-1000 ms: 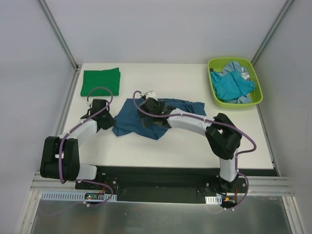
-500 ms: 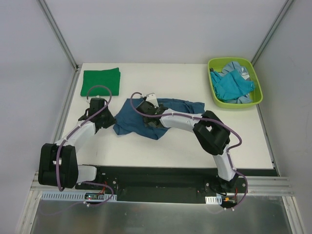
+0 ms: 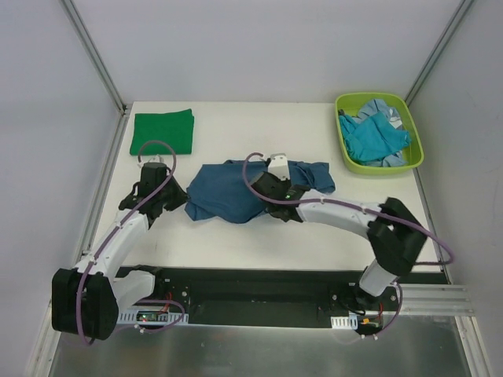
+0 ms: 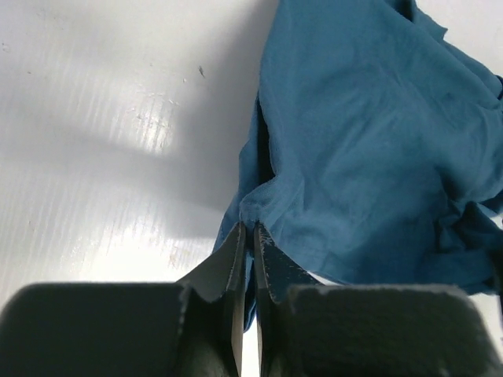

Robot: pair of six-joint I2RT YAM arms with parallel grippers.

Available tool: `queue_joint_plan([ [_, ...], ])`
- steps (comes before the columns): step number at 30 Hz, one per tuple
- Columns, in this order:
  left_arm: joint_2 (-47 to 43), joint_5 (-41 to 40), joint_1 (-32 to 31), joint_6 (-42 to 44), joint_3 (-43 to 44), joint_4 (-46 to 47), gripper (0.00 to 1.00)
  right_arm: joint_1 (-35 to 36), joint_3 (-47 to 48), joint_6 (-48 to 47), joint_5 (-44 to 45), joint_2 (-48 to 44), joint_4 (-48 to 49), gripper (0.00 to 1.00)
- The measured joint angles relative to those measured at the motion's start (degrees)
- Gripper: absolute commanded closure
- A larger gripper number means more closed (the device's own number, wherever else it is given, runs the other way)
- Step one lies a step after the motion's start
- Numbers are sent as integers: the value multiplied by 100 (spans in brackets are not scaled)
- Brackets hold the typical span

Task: Fold and stack the t-shirts
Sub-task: Flatten out the tshirt

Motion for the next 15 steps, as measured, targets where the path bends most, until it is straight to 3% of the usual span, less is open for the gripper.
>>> queue_joint_plan([
  [6, -205, 361, -92, 17, -236, -107, 96, -39, -1185, 59, 269, -1784, 59, 100],
  [15, -107, 592, -1102, 13, -549, -356, 100, -726, -2922, 382, -166, -3578, -55, 100],
])
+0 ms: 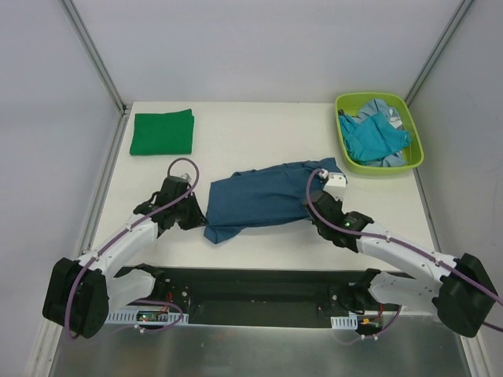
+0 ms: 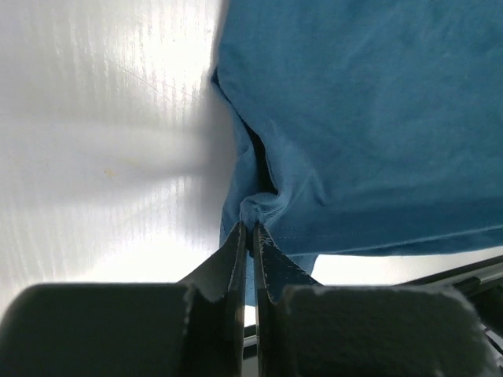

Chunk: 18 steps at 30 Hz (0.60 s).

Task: Fold and stack the t-shirts
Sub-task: Flatten out the tshirt

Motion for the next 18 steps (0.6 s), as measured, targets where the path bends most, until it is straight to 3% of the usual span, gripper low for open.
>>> queue_joint_plan([
  [4, 205, 11, -131, 7, 2, -35, 90, -284, -289, 0, -107, -590, 13, 100],
  [7, 319, 59, -164, 59, 2, -59, 69, -372, -439, -7, -205, -817, 37, 100],
  [9, 348, 131, -168, 142, 0, -85, 60, -393, -503, -15, -262, -861, 37, 100],
  [15, 361, 315, -227, 201, 7, -120, 52, -415, -610, -79, -514, -841, 138, 100],
  [18, 507, 302, -280, 201, 72, -125, 52, -417, -629, -101, -632, -789, 238, 100],
])
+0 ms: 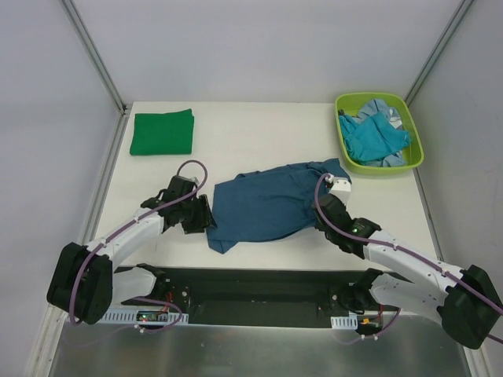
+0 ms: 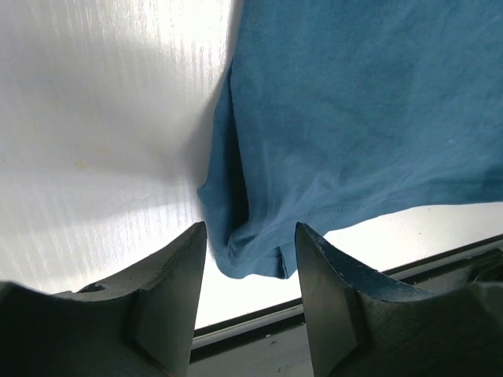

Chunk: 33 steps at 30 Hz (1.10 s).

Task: Fold and stack the t-shirts
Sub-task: Flatten out the tshirt

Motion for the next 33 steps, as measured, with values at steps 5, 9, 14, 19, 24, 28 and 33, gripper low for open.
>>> queue_joint_plan([
  [5, 407, 7, -87, 2, 232, 15, 54, -2, -22, -37, -107, 28, 101, 100],
  [9, 673, 22, -267, 4, 361, 59, 65, -7, -28, -42, -120, 28, 116, 100],
  [14, 892, 37, -387, 13, 442, 63, 100, -28, -37, -57, -122, 28, 116, 100],
  [19, 796, 33, -417, 17, 450, 59, 100, -76, -37, -116, -122, 11, 111, 100],
  [24, 74, 33, -417, -17, 640, -39, 100, -94, 227, -433, -103, -284, -238, 100],
  [28, -734, -79, -417, -50, 1357, -136, 100, -116, 1344, -876, -96, -754, -664, 100],
  [33, -1467, -376, -417, 87, 3010, -166, 100, -125, 3324, -1593, -273, -1123, -933, 100],
])
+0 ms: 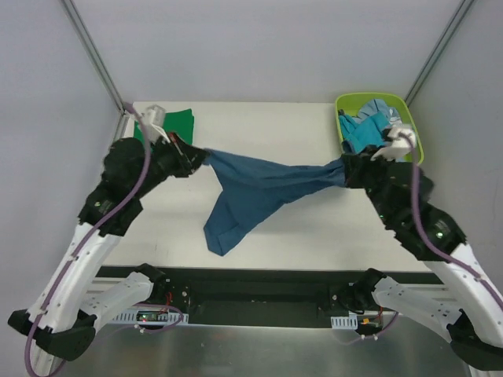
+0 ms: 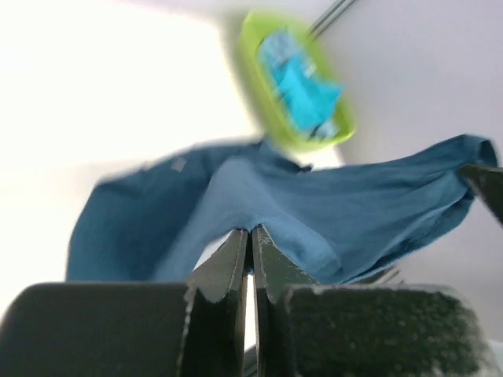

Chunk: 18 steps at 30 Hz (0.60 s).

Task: Fold and stack the t-shirts
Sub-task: Flatten out the tshirt

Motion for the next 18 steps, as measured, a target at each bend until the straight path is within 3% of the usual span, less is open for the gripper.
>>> queue_joint_plan([
  [10, 20, 208, 0, 658, 3635, -142, 100, -2, 4238, -807, -2074, 479, -935, 100],
  [14, 81, 382, -9, 868, 4522, -164, 100, -2, 5302, -966, -2603, 761, -1117, 100],
  [18, 417, 173, -37, 1139, 5119, -258, 100, 4, 5600, -1305, -2306, 1075, -1158, 100],
])
